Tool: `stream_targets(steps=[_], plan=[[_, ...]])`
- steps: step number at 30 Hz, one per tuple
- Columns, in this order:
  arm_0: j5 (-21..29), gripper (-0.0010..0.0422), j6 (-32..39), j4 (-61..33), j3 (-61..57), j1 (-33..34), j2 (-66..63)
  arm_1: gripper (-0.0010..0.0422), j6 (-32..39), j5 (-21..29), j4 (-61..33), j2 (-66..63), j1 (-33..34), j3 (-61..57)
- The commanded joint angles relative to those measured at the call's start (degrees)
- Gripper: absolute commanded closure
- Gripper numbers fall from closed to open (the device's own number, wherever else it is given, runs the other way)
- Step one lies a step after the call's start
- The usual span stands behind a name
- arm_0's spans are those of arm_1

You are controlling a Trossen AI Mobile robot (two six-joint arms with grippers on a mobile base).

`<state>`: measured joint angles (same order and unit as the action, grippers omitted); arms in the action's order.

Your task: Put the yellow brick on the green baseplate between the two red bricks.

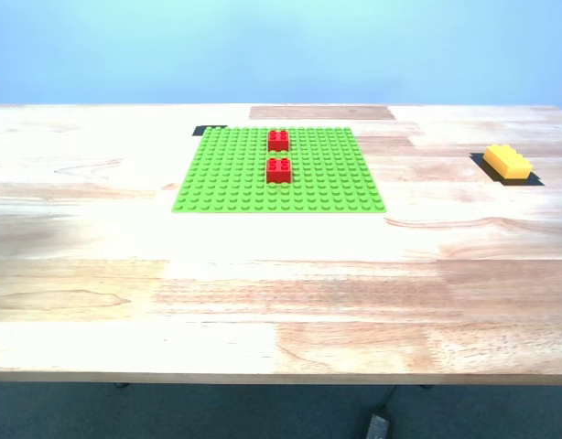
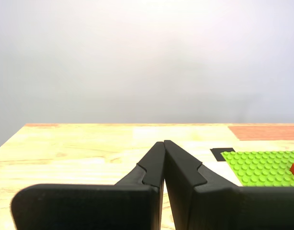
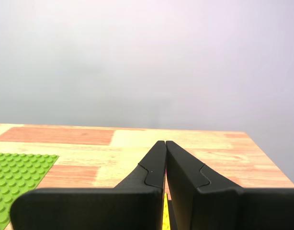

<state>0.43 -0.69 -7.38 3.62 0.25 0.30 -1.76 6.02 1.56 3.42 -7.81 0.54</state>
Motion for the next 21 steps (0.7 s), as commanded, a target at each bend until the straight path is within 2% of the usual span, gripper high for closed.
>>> stream_targets(steps=[1, 11, 13, 15, 17, 21], plan=[[0.02, 0.0413, 0.02, 0.04, 2.36, -0.02, 0.02, 0.0413, 0.0, 0.0, 0.02, 0.02, 0.0, 0.04], [0.09, 0.0412, -0.31, 0.11, 2.36, -0.02, 0.02, 0.0413, 0.13, -0.02, 0.07, 0.02, 0.0, 0.04], [0.68, 0.0413, -2.99, 0.98, 2.36, -0.02, 0.02, 0.0413, 3.52, -0.07, 0.83, 0.0, -0.02, 0.04], [5.42, 0.0413, -2.29, 4.5, 2.47, -0.02, 0.02, 0.0413, 6.1, -0.37, 2.16, 0.02, 0.0, 0.33], [9.44, 0.0412, -1.11, 6.88, 3.98, -0.02, 0.33, 0.0413, 4.96, -1.42, 0.63, 0.02, 0.0, 2.49], [10.58, 0.0413, 2.58, 1.9, 11.06, -0.02, 4.76, 0.0413, 6.32, -0.85, -4.15, 2.1, 0.04, 8.39]])
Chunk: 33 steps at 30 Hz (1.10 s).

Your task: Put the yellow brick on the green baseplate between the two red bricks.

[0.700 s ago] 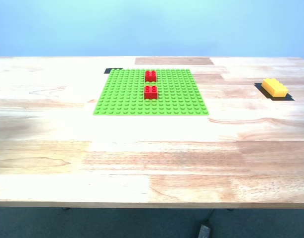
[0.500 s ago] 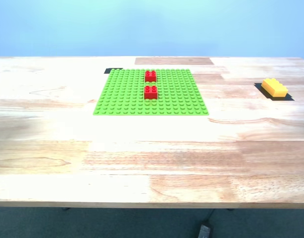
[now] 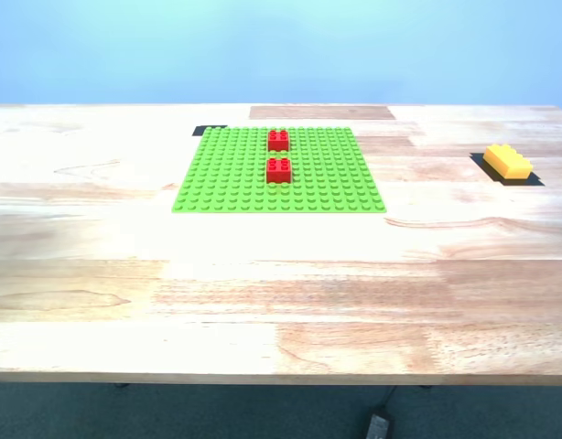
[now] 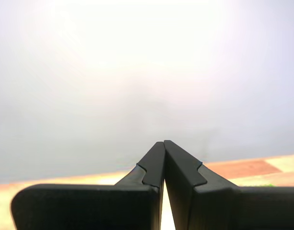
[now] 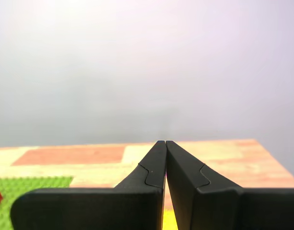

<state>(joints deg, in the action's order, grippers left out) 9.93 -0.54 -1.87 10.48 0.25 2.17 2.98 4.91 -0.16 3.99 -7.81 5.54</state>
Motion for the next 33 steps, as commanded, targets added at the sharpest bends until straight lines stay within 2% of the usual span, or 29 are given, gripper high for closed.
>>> stream_targets(steps=[1, 5, 8, 11, 15, 18, 21, 26, 29, 33], plan=[[2.67, 0.0413, 2.49, -4.85, 6.14, -0.02, 4.74, 0.0413, 2.25, 0.42, -3.37, 2.67, 0.07, 4.79], [13.81, 0.0413, 3.69, -11.74, 15.23, -0.02, 14.25, 0.0413, 2.93, 3.37, -10.67, 9.77, 0.02, 11.67], [22.62, 0.0413, 5.33, -18.34, 22.67, 0.0, 22.45, 0.0413, 2.51, 2.89, -17.03, 16.92, 0.11, 17.66], [26.75, 0.0412, 10.62, -28.28, 30.36, 0.0, 29.38, 0.0413, -0.17, 2.45, -21.55, 23.45, 0.0, 23.61], [25.97, 0.0412, 22.01, -43.76, 40.83, 0.02, 37.44, 0.0413, -0.37, -1.49, -27.56, 30.69, 0.0, 32.33], [25.31, 0.0412, 24.35, -50.25, 46.64, 0.02, 42.4, 0.0413, 0.26, -1.77, -32.72, 36.39, 0.0, 39.39], [24.61, 0.0412, 24.46, -52.57, 50.12, 0.02, 45.55, 0.0413, -2.67, -2.27, -39.54, 43.01, 0.04, 46.9], [24.57, 0.0413, 24.98, -53.53, 51.63, 0.02, 48.15, 0.0413, -6.64, -6.56, -50.23, 55.1, 1.81, 57.16], [24.57, 0.0413, 24.98, -53.86, 50.73, 0.02, 48.74, 0.0411, -7.02, -6.49, -55.39, 62.29, 3.8, 61.68], [24.55, 0.0413, 24.96, -53.27, 48.89, 0.02, 48.72, 0.0372, -9.6, -6.8, -59.36, 69.99, 6.64, 65.26]])
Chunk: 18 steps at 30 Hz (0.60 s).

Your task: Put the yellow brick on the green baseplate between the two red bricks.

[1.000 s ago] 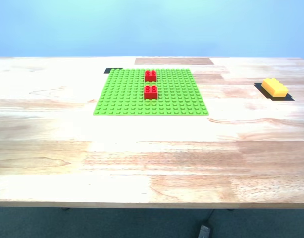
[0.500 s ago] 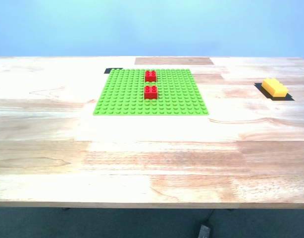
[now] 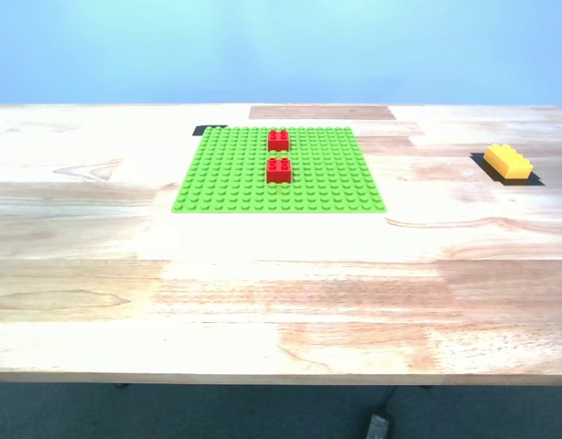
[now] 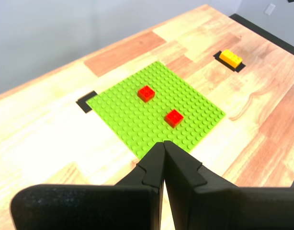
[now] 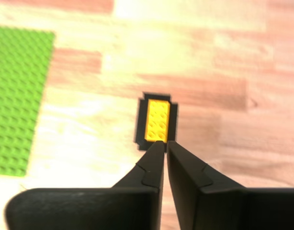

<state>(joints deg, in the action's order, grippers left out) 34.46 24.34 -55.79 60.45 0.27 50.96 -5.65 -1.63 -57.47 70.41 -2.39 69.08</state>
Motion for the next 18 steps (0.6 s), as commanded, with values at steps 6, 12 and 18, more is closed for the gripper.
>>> stream_targets(steps=[6, 12, 18], plan=[[0.02, 0.0413, 0.09, 1.05, -1.99, 0.02, -0.59, 0.0211, -2.36, -3.67, -4.31, 10.58, 2.47, 3.21], [0.07, 0.0413, 0.09, 0.94, -1.31, 0.02, -0.9, 0.0078, -2.03, -2.93, -1.55, 17.38, 2.64, 2.97], [0.04, 0.0413, 0.07, 1.01, -1.29, 0.02, -1.27, 0.0107, -2.38, -2.51, 1.92, 23.69, 2.47, 2.73]])
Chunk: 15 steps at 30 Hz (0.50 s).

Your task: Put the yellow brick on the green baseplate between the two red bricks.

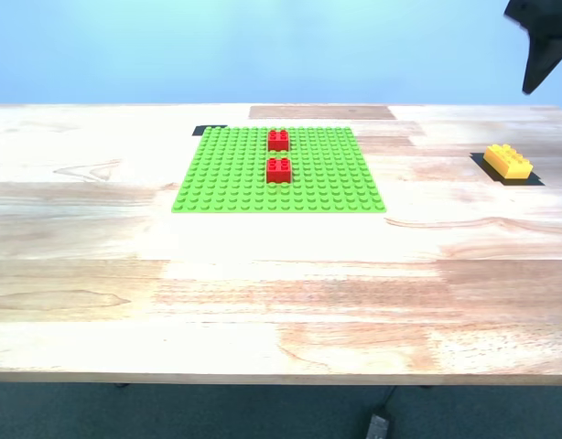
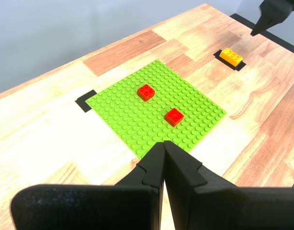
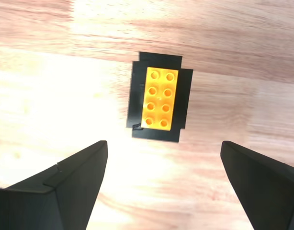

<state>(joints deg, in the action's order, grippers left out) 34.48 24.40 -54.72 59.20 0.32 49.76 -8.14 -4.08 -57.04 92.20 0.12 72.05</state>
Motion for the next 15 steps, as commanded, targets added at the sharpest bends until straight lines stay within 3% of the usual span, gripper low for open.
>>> stream_targets(steps=[1, 15], plan=[[0.02, 0.0412, 0.0, -0.07, -0.07, -0.02, -0.04, 0.0113, -0.17, -0.07, 1.86, 2.78, -0.11, -0.24], [0.02, 0.0413, 0.0, -0.13, -0.26, -0.02, -0.04, 0.0123, 0.59, -0.02, 11.1, 12.11, -0.44, -3.69]])
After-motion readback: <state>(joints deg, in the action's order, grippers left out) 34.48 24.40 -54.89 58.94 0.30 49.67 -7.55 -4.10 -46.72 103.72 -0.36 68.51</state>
